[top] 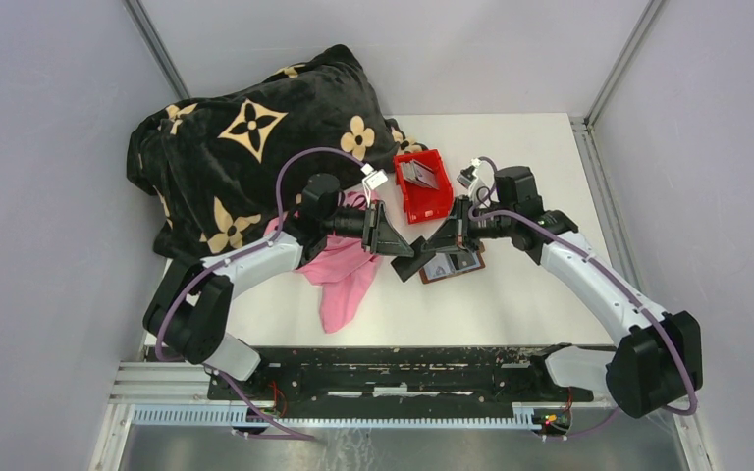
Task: Put the credit cards into the card holder
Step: Pick up the credit card from the storage box.
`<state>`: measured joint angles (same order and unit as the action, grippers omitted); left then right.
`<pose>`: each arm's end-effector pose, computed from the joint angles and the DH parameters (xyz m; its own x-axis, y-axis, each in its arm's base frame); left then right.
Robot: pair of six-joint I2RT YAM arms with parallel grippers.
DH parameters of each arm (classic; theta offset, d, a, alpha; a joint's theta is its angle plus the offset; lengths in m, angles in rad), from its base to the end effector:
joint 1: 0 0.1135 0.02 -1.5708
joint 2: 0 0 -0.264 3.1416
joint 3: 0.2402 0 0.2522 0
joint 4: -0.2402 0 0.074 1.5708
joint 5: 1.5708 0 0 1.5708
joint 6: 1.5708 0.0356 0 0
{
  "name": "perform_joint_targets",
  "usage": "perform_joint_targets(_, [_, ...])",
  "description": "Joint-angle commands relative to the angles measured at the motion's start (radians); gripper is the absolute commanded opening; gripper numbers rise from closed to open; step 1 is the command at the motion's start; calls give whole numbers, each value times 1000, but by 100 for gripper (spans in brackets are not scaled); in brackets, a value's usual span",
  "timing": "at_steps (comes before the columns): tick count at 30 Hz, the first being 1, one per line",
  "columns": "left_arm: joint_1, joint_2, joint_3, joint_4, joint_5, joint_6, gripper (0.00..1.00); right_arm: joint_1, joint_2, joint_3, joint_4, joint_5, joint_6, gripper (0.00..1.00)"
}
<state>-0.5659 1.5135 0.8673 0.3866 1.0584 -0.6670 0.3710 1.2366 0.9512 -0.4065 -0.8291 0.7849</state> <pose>0.2577 -0.2004 0.2540 -0.7727 0.1315 -0.6210 0.6311 0.0554 -0.7737 0.2336 0.1190 0.2889 -0.9677 0.1359 -0.2123 -0.1274 0.4633 0.8770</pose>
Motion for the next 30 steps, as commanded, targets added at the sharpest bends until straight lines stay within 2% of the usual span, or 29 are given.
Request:
perform_joint_targets(1, [3, 14, -15, 83, 66, -73, 36, -9, 26, 17, 112, -54, 34, 1])
perform_joint_targets(3, [3, 13, -22, 111, 66, -88, 23, -11, 54, 20, 126, -71, 39, 1])
perform_joint_targets(5, [3, 13, -34, 147, 66, -111, 5, -11, 75, 25, 136, -86, 42, 1])
perform_joint_targets(6, [3, 15, -41, 169, 67, -129, 3, -11, 83, 25, 144, -89, 45, 1])
perform_joint_targets(12, [2, 40, -91, 379, 62, -274, 3, -24, 113, 52, 168, -93, 57, 2])
perform_joint_targets(16, [1, 62, -115, 496, -7, -345, 3, -37, 110, 94, 53, -16, -42, 29])
perform_joint_targets(21, [1, 78, -148, 623, -113, -429, 3, -42, 98, 146, -11, 96, -112, 45])
perform_joint_targets(23, [-1, 72, -156, 637, -152, -439, 3, -41, 86, 180, -56, 168, -164, 50])
perform_joint_targets(26, [0, 49, -157, 608, -214, -426, 3, -41, 57, 247, -122, 300, -249, 52])
perform_joint_targets(30, [-2, -3, -151, 495, -327, -363, 3, -40, 25, 373, -194, 582, -400, 59])
